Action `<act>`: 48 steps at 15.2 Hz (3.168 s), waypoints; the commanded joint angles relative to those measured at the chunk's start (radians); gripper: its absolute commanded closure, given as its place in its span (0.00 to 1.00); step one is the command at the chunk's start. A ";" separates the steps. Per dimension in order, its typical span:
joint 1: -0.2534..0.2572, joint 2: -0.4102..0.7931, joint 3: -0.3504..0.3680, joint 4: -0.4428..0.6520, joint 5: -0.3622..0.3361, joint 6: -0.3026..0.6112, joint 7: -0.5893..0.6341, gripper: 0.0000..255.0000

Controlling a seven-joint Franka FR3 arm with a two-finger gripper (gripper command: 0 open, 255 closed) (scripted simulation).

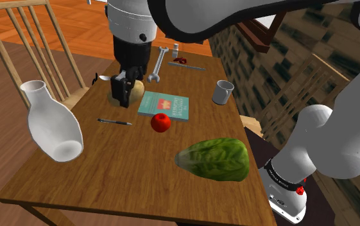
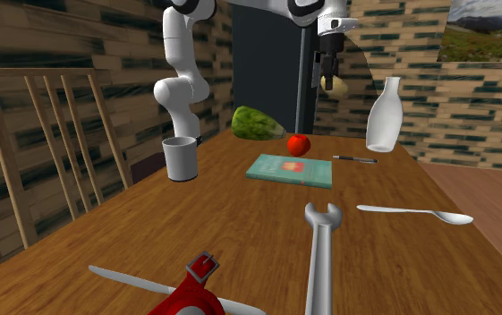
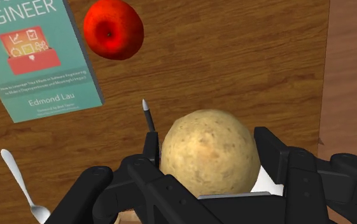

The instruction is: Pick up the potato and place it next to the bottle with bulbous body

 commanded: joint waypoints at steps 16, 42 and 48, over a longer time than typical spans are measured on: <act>0.001 0.052 0.000 -0.173 -0.028 0.222 0.029 1.00; 0.008 0.172 -0.010 -0.276 -0.095 0.436 0.087 0.00; 0.006 0.147 -0.006 -0.271 -0.082 0.408 0.077 0.00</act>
